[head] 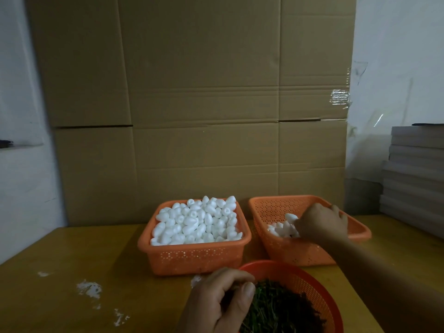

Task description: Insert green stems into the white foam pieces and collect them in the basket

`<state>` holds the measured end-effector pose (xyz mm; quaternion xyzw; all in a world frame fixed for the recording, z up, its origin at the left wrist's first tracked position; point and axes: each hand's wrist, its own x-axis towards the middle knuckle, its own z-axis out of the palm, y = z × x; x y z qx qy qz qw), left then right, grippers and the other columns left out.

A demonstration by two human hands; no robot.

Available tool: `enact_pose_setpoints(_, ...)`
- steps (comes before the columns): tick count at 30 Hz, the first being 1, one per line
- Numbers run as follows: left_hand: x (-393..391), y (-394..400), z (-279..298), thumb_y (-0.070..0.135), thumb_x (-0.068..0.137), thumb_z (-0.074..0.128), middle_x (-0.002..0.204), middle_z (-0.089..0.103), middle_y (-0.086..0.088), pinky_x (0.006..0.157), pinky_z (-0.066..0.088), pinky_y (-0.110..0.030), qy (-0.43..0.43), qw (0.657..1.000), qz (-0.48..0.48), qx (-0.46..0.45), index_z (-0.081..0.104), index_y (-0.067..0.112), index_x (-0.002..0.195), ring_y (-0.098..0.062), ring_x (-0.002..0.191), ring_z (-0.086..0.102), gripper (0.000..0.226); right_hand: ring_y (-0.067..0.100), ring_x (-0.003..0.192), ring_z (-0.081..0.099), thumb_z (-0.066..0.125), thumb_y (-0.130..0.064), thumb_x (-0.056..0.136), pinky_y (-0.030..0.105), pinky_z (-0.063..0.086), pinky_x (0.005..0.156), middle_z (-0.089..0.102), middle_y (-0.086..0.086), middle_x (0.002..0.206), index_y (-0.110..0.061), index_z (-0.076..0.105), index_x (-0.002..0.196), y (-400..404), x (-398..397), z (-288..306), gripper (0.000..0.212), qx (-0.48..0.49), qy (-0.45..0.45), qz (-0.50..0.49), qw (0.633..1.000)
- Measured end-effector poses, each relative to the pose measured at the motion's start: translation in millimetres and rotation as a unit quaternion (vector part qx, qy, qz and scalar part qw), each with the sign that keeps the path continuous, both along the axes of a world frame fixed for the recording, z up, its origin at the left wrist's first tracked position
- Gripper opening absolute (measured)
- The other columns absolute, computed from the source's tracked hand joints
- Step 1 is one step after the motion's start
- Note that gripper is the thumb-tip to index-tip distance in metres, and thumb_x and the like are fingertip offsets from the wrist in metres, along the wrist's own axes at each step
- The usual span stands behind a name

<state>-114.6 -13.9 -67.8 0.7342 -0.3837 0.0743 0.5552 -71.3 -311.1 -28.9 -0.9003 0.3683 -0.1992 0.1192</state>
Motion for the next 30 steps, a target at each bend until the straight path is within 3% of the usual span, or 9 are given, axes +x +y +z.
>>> enact_pose_setpoints(8, -1.1, -0.7, 2.5, 0.070, 0.074, 0.050, 0.094, 0.071, 0.024, 0.098, 0.045, -0.044, 0.002, 1.000, 0.008, 0.006, 0.073, 0.041, 0.093, 0.001, 0.099, 0.065, 0.041, 0.031, 0.124, 0.043, 0.057, -0.042, 0.089, 0.047, 0.033, 0.101, 0.064, 0.007, 0.105, -0.019, 0.059, 0.077, 6.0, 0.5, 4.7, 0.025, 0.020, 0.023, 0.003, 1.000)
enact_pose_setpoints(14, -3.8, 0.4, 5.8, 0.068, 0.075, 0.053, 0.094, 0.071, 0.025, 0.097, 0.045, -0.044, 0.006, 1.000, 0.016, 0.008, 0.073, 0.038, 0.092, 0.001, 0.098, 0.065, 0.039, 0.028, 0.111, 0.046, 0.050, -0.033, 0.093, 0.043, 0.034, 0.090, 0.061, -0.001, 0.070, -0.015, 0.063, 0.059, 23.4, -13.2, -1.9, 0.040, 0.021, -0.114, 0.046, 0.992)
enact_pose_setpoints(17, -4.0, 1.5, 4.7, 0.062, 0.078, 0.058, 0.095, 0.070, 0.027, 0.098, 0.045, -0.042, 0.010, 0.999, 0.030, 0.018, 0.074, 0.040, 0.089, 0.003, 0.099, 0.064, 0.029, 0.028, 0.110, 0.047, 0.047, -0.035, 0.097, 0.043, 0.034, 0.092, 0.063, -0.002, 0.069, -0.016, 0.066, 0.059, 38.1, -21.2, -2.8, 0.047, 0.021, -0.168, 0.076, 0.983)
enact_pose_setpoints(21, -1.3, 1.9, 3.8, 0.060, 0.076, 0.058, 0.095, 0.070, 0.027, 0.095, 0.047, -0.034, -0.001, 0.999, 0.039, 0.018, 0.066, 0.052, 0.099, 0.002, 0.101, 0.063, 0.025, 0.018, 0.102, 0.049, 0.042, -0.045, 0.100, 0.035, 0.025, 0.084, 0.067, -0.011, 0.075, -0.023, 0.076, 0.073, 60.6, -38.7, -2.3, 0.049, 0.019, -0.240, 0.146, 0.960)
enact_pose_setpoints(25, 3.1, 2.5, 3.3, 0.055, 0.078, 0.063, 0.098, 0.067, 0.036, 0.083, 0.047, -0.013, -0.016, 0.999, 0.039, -0.001, 0.074, 0.041, 0.086, 0.017, 0.102, 0.057, 0.020, 0.019, 0.088, 0.063, 0.041, -0.049, 0.099, 0.040, 0.046, 0.089, 0.071, -0.002, 0.070, -0.011, 0.075, 0.074, 84.7, -56.3, -9.8, 0.057, 0.057, -0.264, 0.230, 0.935)
enact_pose_setpoints(28, 5.9, 4.4, 4.6, 0.050, 0.086, 0.065, 0.100, 0.066, 0.034, 0.079, 0.046, -0.008, -0.009, 0.999, 0.042, 0.006, 0.073, 0.039, 0.089, 0.017, 0.101, 0.057, 0.015, 0.015, 0.074, 0.054, 0.039, -0.054, 0.095, 0.044, 0.048, 0.080, 0.059, -0.003, 0.057, -0.016, 0.066, 0.062, 101.6, -72.8, -17.8, 0.057, 0.056, -0.239, 0.271, 0.931)
enact_pose_setpoints(30, 10.3, 5.5, 4.9, 0.047, 0.086, 0.066, 0.099, 0.064, 0.034, 0.079, 0.045, -0.007, -0.011, 0.998, 0.059, 0.034, 0.071, 0.039, 0.091, 0.016, 0.100, 0.057, 0.011, 0.011, 0.078, 0.052, 0.039, -0.056, 0.094, 0.042, 0.045, 0.081, 0.056, -0.007, 0.059, -0.022, 0.064, 0.062, 109.2, -81.1, -23.4, 0.053, 0.029, -0.232, 0.285, 0.930)
